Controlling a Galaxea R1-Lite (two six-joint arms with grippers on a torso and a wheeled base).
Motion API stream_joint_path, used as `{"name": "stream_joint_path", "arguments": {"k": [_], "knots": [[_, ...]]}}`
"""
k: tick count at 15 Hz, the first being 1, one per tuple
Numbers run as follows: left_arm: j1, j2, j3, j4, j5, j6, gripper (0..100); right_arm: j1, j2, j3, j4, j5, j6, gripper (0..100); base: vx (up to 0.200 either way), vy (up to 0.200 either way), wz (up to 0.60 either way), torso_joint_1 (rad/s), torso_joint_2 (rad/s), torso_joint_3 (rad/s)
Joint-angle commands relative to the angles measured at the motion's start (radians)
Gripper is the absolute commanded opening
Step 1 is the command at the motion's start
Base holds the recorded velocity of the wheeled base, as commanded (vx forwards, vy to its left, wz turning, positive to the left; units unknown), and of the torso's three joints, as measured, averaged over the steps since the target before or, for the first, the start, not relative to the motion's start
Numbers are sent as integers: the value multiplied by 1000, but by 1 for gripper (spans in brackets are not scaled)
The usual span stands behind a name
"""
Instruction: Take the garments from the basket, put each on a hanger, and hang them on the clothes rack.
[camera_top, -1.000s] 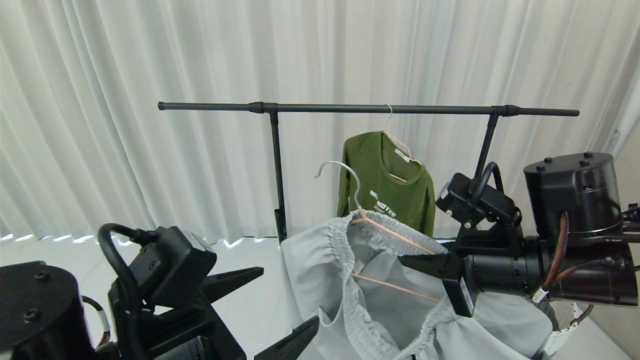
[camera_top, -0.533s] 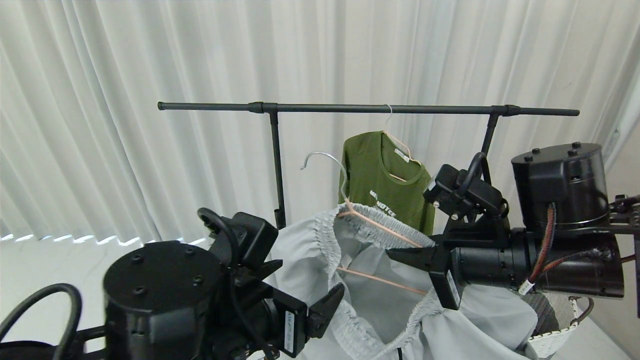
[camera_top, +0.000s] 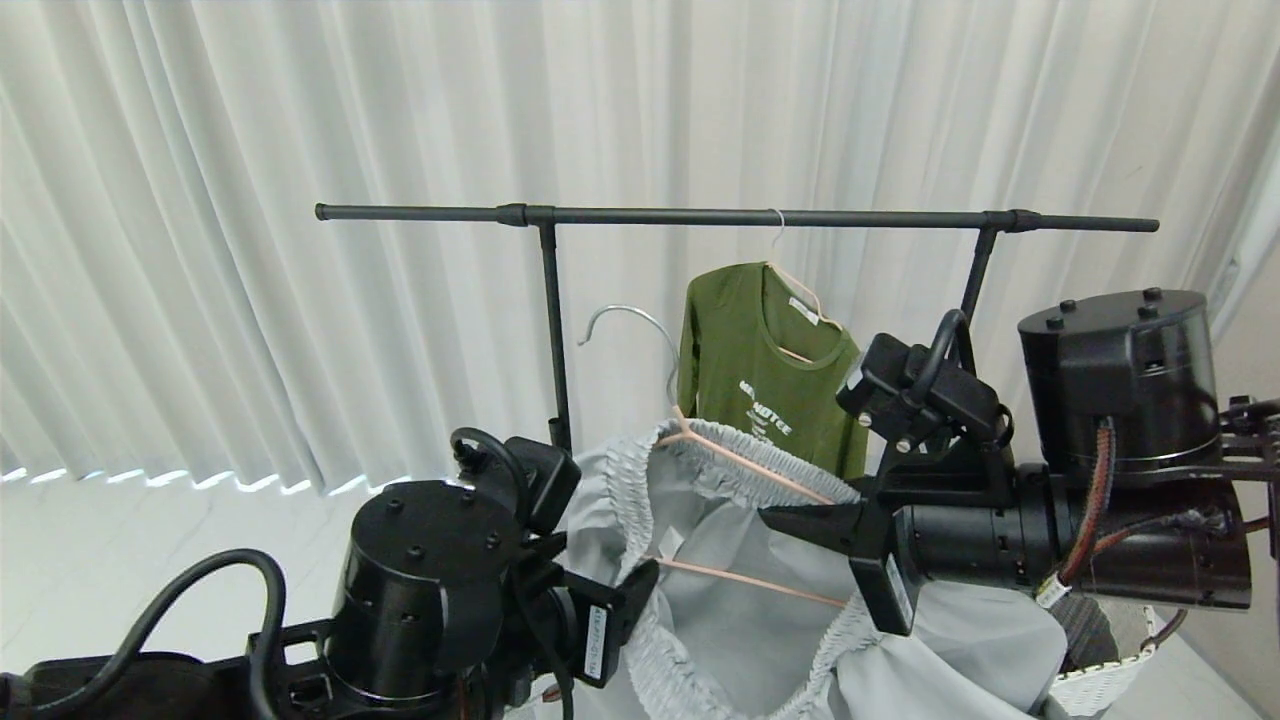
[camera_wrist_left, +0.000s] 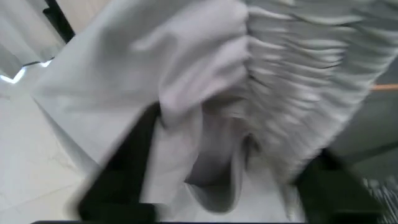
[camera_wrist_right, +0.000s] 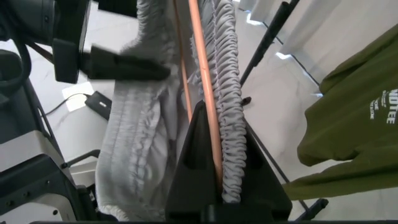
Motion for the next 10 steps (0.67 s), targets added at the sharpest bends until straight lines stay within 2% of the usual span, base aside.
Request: {"name": "stream_joint_path", "arguments": {"k": [1, 2, 4, 6, 10], "knots": [[-1, -32, 21, -1, 2, 11, 0, -2, 0, 4, 1, -1, -1, 0, 0, 0, 0, 0, 0, 0], [-1, -48, 36, -1, 13, 34, 0, -3, -2, 5, 2, -3, -1, 0, 0, 0, 0, 0, 0, 0], [11, -110, 99, -1, 53, 136, 0, -5, -6, 28, 5, -24, -6, 0, 0, 0, 0, 0, 0, 0], [44, -166, 124, -1, 55, 202, 0, -2, -16, 73, 10, -26, -10, 0, 0, 0, 0, 0, 0, 0], [88, -175, 99, -1, 53, 218, 0, 3, -36, 117, 51, -40, -45, 0, 0, 0, 0, 0, 0, 0]]}}
